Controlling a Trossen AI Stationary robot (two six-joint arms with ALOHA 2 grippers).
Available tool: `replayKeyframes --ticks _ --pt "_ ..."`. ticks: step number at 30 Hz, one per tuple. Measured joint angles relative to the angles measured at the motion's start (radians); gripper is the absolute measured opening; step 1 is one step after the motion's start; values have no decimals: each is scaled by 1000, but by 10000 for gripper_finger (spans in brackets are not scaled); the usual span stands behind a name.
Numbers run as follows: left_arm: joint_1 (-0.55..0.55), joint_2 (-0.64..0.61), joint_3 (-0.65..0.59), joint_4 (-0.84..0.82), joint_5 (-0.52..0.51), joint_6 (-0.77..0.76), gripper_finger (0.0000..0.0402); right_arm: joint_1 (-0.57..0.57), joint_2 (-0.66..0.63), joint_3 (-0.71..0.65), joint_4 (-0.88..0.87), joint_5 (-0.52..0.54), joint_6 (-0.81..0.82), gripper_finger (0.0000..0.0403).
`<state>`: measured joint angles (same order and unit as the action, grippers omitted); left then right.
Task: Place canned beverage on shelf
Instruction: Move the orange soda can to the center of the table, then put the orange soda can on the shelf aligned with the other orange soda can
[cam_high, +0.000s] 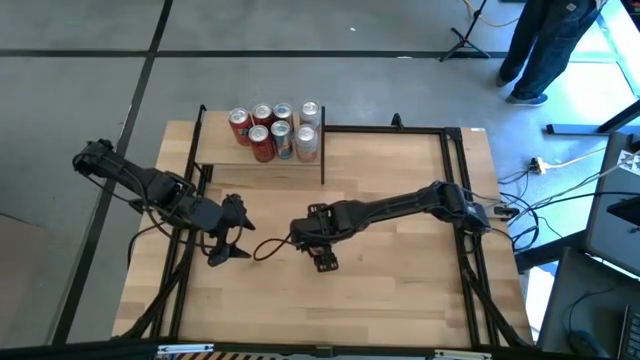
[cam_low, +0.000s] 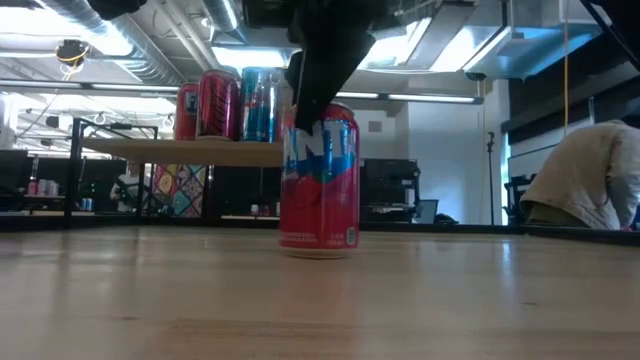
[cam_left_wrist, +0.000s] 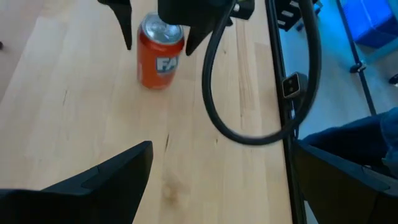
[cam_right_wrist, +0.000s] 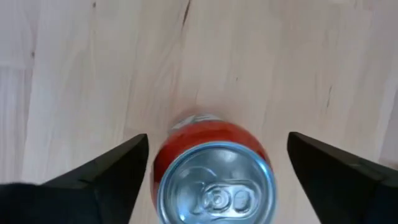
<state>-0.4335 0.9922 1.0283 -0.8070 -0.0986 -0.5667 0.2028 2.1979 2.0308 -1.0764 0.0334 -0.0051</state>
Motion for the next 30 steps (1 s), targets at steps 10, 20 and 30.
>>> replayKeyframes --ticks 10,20,30 --pt "0 35 0 86 -58 30 367 16 -138 0 -123 -62 112 310" --pt "33 196 0 324 -99 111 366 146 -433 -228 -102 171 270 309" --pt "139 445 0 640 -131 88 366 331 -824 -778 111 279 621 309"
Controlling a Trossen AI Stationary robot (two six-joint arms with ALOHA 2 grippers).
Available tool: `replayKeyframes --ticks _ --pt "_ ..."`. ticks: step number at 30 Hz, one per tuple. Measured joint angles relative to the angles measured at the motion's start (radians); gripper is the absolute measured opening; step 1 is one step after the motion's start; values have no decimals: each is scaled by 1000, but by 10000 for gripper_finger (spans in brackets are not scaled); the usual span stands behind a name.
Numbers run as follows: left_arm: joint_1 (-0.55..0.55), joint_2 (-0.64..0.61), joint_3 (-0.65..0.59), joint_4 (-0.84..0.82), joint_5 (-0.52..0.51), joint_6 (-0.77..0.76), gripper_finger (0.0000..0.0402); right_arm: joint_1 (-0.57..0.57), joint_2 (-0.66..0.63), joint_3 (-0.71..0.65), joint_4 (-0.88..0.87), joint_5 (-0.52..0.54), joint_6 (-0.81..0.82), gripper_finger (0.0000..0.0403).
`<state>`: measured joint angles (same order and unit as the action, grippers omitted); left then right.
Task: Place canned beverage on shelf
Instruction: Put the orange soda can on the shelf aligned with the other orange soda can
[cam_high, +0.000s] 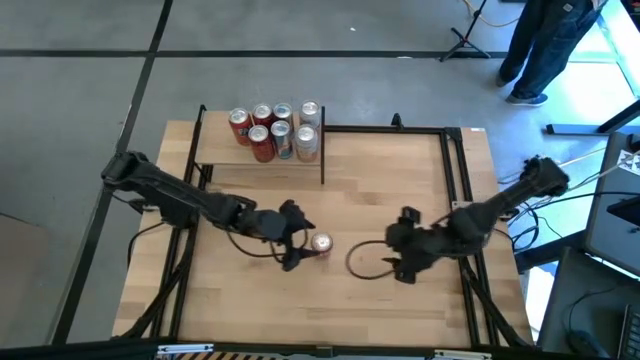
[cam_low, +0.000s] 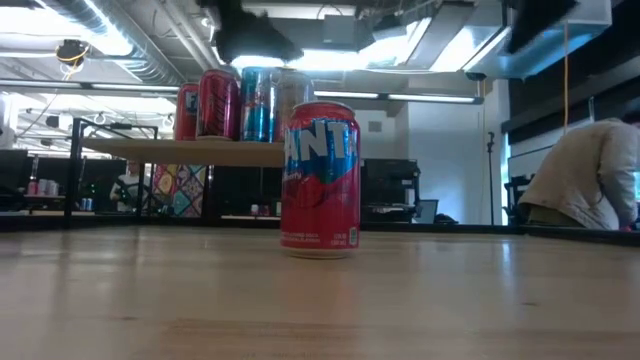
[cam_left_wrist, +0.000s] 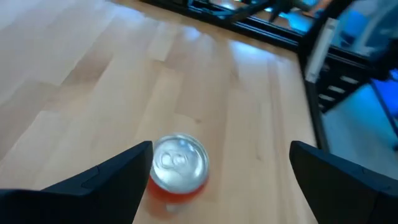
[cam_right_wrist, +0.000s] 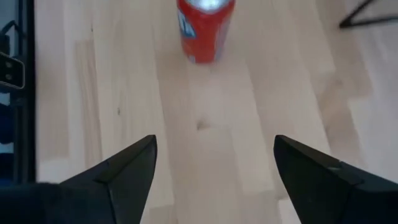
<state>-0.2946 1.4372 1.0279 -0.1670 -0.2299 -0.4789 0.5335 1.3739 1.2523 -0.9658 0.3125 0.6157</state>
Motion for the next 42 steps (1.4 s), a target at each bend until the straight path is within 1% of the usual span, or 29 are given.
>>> replayKeyframes --ticks 4,9,14,21,26,28,30,33,36,42 --pt "8 81 0 65 -64 -20 366 70 -106 -114 5 33 110 310" --pt "7 157 0 105 -129 -82 366 122 -181 -193 4 46 173 310" --pt "-2 210 0 131 -145 -141 366 143 -192 -208 6 46 188 310" --pt "-13 286 0 135 -225 -166 366 141 -192 -208 3 42 156 310" --pt "-13 308 0 152 -250 -191 365 141 -192 -208 0 36 151 310" --pt "-13 308 0 164 -251 -194 357 141 -192 -208 0 36 143 310" --pt "-13 307 0 163 -251 -200 339 140 -192 -208 -1 36 134 310" --pt "-11 307 0 158 -249 -241 298 140 -192 -208 -3 50 110 310" --pt "-10 306 0 158 -242 -248 255 140 -192 -208 -4 66 109 310" --pt "-10 264 -2 138 -215 -253 252 140 -192 -208 -3 62 108 310"
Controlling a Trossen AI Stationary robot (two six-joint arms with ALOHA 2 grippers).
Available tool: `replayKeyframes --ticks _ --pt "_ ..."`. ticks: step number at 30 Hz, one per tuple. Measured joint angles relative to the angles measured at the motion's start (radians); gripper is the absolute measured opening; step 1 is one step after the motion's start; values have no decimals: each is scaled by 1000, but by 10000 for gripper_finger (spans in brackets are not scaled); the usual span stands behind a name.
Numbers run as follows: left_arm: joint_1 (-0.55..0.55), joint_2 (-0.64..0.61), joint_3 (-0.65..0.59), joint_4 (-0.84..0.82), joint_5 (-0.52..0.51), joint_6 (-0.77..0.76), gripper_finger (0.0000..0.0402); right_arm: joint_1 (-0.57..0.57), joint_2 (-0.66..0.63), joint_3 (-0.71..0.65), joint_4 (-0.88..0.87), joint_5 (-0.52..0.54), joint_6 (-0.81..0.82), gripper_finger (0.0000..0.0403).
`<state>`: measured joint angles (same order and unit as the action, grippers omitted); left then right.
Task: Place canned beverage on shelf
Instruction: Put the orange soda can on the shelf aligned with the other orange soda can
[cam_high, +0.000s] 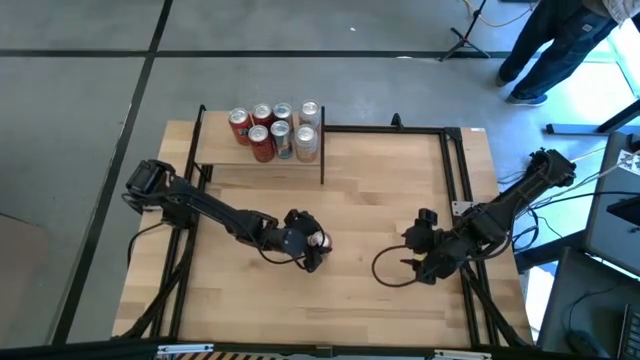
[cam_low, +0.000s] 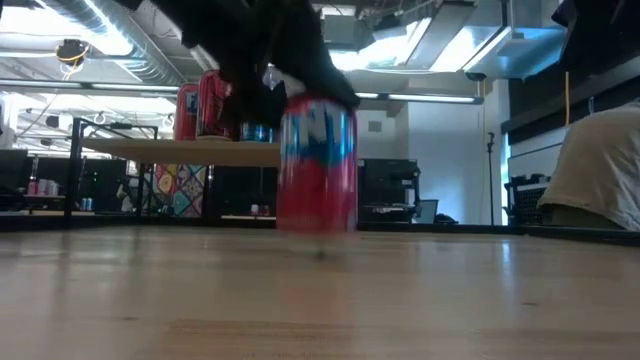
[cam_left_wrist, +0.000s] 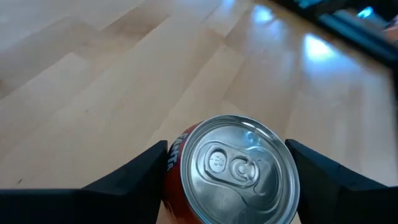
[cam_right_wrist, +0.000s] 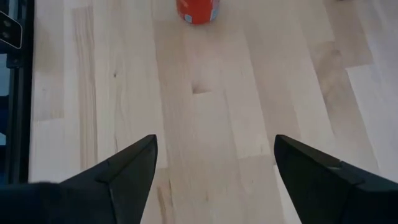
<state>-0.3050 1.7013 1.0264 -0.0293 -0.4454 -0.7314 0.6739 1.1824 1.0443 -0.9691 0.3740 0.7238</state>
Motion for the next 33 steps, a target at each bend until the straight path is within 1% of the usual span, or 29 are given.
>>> replayKeyframes --ticks 3,7,11,14,19,22,25,29,33 --pt "-1 -50 0 -2 15 -19 252 1 0 0 0 0 -19 310" --pt "0 -138 0 -63 35 -45 252 0 0 0 2 1 -81 310" --pt "0 -262 0 -154 26 -57 252 -8 0 0 3 26 -114 310" --pt "2 -356 1 -262 -3 -74 252 -43 -5 0 7 27 -132 310" --pt "16 -510 1 -414 -35 -67 252 -158 -24 3 43 17 -193 310" --pt "41 -582 1 -504 -46 -26 252 -252 -40 3 62 1 -206 310" --pt "80 -648 1 -552 -72 26 252 -344 -49 3 61 -21 -206 310" --pt "149 -708 1 -598 -105 102 252 -457 -49 3 61 -26 -223 310" --pt "234 -745 1 -636 -89 140 252 -549 -49 3 63 -46 -242 310"
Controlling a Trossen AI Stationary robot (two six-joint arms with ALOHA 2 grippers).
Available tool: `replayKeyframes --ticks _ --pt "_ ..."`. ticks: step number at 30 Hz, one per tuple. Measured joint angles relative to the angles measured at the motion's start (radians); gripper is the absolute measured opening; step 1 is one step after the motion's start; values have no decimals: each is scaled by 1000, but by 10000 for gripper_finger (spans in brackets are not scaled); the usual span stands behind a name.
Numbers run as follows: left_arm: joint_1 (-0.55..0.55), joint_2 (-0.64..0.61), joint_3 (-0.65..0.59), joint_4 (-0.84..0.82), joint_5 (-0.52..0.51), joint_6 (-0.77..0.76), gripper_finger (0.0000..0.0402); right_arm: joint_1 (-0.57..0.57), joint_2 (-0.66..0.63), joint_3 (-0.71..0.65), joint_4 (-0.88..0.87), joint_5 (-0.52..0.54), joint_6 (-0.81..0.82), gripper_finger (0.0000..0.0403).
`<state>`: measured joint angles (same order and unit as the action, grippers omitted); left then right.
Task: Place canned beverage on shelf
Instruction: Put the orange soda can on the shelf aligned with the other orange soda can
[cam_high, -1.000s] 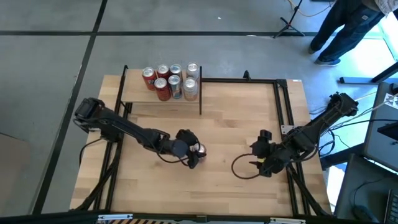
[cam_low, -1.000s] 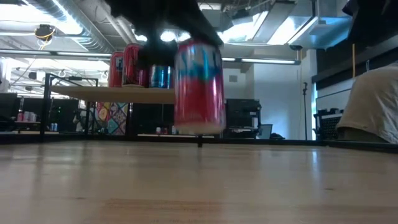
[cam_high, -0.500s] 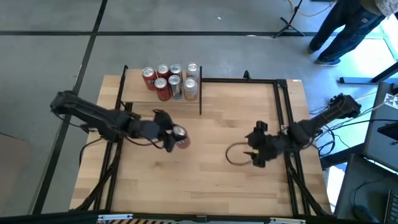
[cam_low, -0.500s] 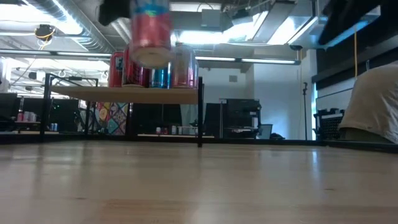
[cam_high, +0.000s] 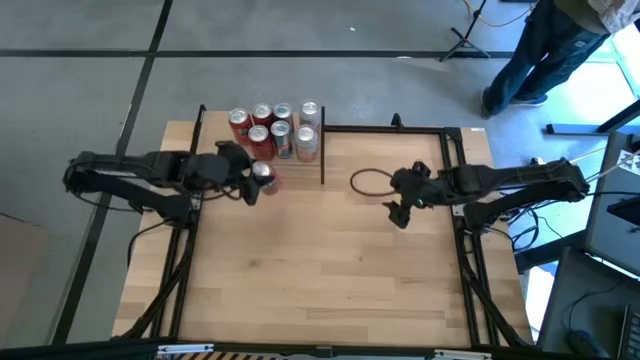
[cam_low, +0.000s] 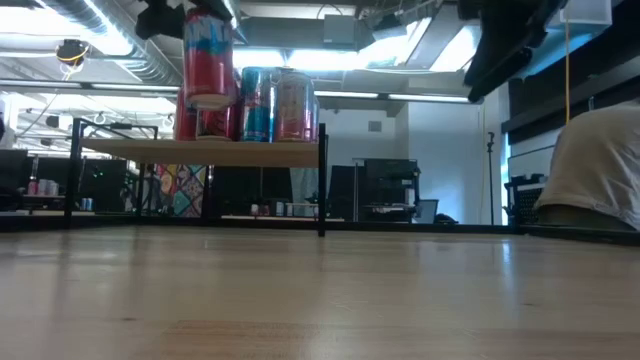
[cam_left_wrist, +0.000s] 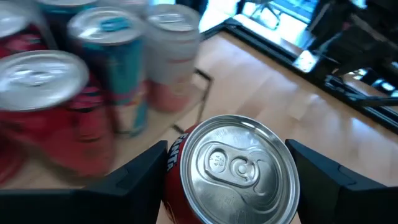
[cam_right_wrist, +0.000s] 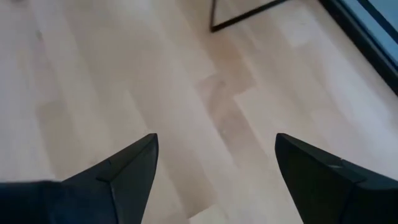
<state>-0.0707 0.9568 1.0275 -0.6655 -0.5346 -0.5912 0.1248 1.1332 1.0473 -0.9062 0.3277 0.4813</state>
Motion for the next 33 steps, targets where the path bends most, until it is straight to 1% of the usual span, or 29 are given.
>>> replayKeyframes --ticks 2,4,7,9,11,13,16,19,22,25,27,30,33 --pt "42 -16 6 -26 27 0 252 -36 0 0 1 -7 -29 310" --pt "77 -21 42 -75 60 0 252 -68 0 0 2 -8 -64 310" --pt "98 -13 141 -183 94 -18 252 -119 0 0 33 -50 -159 310" --pt "104 3 211 -290 98 -49 252 -159 0 0 58 -93 -228 310" --pt "112 20 267 -402 77 -69 252 -200 0 0 83 -135 -288 310" --pt "125 25 302 -477 37 -85 252 -239 0 0 102 -175 -348 310" --pt "161 18 298 -534 -22 -87 252 -296 0 0 121 -230 -426 310" --pt "214 6 270 -533 -30 -75 253 -346 0 0 130 -283 -485 310" --pt "279 -15 225 -524 -43 -52 255 -388 0 0 131 -314 -519 310" --pt "339 -32 169 -434 -45 -2 255 -421 0 0 148 -342 -542 310" --pt "378 -40 135 -384 -26 42 256 -436 0 0 159 -350 -546 310" --pt "440 -44 93 -296 31 99 256 -456 0 0 162 -366 -546 310" --pt "498 -43 76 -281 59 145 256 -460 0 0 162 -373 -540 310"
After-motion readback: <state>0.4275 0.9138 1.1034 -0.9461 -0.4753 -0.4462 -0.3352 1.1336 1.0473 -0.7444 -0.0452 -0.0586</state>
